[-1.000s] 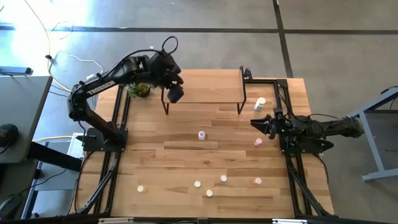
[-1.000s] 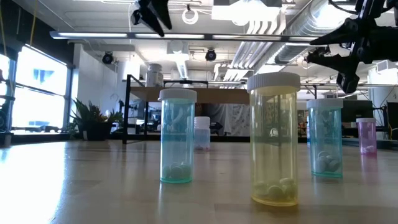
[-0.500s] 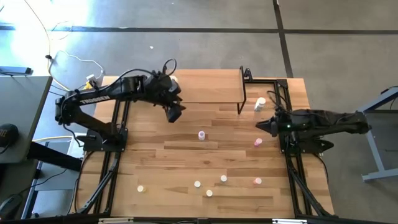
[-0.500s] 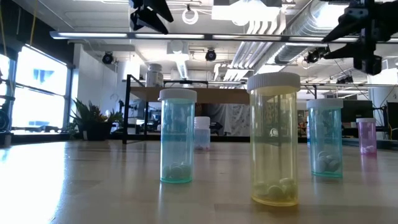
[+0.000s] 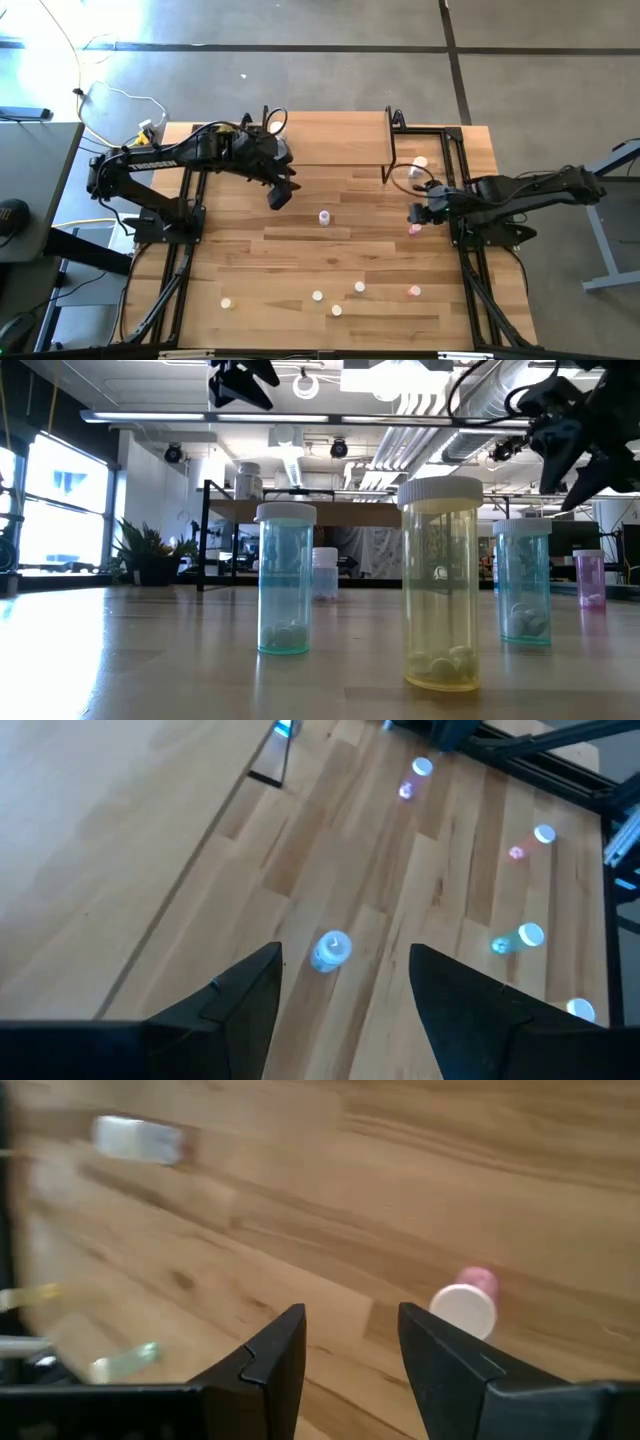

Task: Pick and place medicine bottles onto shelf by color
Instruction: Put the violet pill bottle on the shelf

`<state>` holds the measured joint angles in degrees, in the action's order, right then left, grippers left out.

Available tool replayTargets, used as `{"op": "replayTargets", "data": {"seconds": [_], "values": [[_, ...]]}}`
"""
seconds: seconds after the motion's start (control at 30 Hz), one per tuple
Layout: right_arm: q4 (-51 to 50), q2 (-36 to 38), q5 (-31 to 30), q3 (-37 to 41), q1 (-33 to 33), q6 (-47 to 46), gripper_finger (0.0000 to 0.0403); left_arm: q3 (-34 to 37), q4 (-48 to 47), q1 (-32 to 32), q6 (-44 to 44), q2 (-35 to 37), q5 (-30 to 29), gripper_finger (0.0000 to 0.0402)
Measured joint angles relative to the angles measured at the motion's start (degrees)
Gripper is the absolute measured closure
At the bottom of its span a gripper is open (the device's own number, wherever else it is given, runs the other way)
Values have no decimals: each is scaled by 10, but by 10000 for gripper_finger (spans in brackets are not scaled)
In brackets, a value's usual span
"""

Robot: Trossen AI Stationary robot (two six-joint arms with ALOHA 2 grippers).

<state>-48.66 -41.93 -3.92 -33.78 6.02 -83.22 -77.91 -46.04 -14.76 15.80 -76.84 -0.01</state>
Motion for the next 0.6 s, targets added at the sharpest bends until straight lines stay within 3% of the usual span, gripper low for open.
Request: {"op": "replayTargets", "data": {"seconds": [0.3,0.47,0.6], "values": [[-24,-58,18,-29,0,-9,251,0,-1,0,-10,0,0,194],[-122,-83,1,-100,0,9,251,0,-1,0,-10,0,-2,194],[-171,-105,0,-112,0,12,251,0,-2,0,-10,0,-2,194]]}}
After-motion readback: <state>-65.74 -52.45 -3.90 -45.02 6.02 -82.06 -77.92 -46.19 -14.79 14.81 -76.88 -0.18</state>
